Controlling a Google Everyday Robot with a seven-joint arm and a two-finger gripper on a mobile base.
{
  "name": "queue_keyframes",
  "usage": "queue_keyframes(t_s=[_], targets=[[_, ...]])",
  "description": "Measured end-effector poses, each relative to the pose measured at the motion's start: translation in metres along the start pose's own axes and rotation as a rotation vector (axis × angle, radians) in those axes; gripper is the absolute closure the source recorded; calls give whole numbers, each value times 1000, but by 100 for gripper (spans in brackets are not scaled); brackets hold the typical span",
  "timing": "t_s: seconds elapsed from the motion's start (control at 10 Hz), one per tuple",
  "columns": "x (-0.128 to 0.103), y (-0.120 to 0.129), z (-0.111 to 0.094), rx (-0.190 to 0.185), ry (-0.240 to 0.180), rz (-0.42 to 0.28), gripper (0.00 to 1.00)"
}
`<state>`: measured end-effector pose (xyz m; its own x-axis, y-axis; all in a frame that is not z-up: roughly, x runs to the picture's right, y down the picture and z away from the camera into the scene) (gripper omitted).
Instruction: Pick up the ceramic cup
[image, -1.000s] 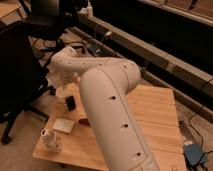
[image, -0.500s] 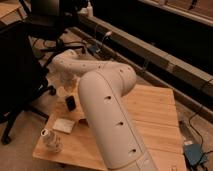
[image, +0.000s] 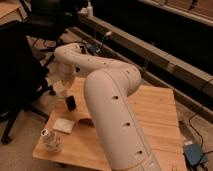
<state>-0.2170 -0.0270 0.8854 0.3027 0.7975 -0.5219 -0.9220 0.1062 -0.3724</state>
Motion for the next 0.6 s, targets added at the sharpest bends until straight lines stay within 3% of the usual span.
queue_keyframes(t_s=[0.3, 0.6], targets=[[-3, -37, -61, -40, -95, 73, 100], [-3, -64, -122, -158, -280, 99, 100]])
